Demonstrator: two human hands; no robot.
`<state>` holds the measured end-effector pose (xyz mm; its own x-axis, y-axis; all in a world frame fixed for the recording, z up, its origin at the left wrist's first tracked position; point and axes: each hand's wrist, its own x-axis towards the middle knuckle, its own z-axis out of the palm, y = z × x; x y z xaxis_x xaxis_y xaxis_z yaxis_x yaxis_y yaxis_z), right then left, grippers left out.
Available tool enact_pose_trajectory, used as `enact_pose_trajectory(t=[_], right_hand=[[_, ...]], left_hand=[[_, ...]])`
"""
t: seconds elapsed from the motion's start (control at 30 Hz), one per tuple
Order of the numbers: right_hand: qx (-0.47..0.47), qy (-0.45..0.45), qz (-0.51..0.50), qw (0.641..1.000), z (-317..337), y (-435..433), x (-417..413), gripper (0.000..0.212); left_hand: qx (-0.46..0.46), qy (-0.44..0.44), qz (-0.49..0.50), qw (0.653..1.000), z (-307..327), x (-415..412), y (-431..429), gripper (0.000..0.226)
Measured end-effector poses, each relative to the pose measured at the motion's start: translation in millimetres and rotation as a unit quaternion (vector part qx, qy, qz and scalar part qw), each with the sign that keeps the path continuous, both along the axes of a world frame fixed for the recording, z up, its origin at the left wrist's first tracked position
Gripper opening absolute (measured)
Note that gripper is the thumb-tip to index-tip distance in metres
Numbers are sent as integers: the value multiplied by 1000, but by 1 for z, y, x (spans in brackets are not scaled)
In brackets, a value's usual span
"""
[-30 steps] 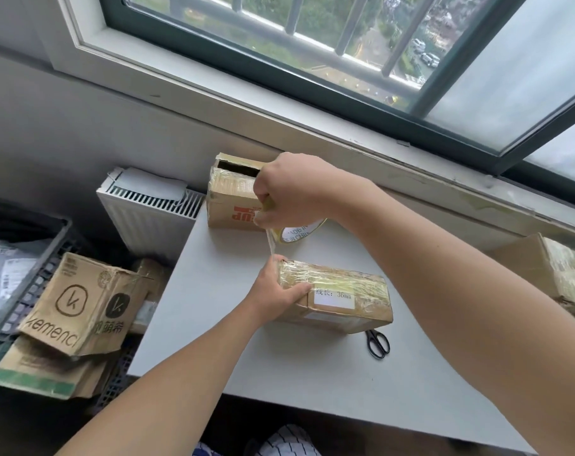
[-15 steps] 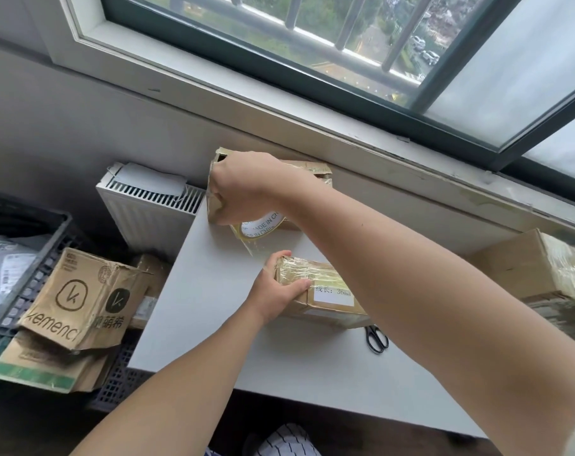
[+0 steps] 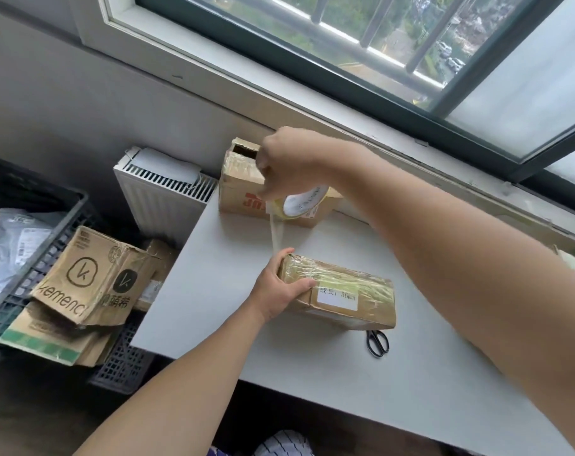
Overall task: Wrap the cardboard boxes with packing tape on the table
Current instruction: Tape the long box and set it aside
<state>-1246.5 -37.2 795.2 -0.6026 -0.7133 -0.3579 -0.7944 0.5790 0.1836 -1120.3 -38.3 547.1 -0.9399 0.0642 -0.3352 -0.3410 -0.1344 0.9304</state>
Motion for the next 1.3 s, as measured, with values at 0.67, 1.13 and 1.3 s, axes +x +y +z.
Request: enact_pose_trajectory(t=[0.67,1.13,1.3], right_hand=[[-102,-108,-271,951,-83,249,29,53],[-114,-102,-292,944,-96,253,45,53],[-247,-218,-335,883,-92,281,46,59]], left_hand=[[-61,4,14,998,11,6,11,70],[-190,84,-72,976,11,7,9,62],[-212,110,-67,969,11,8,8,51]])
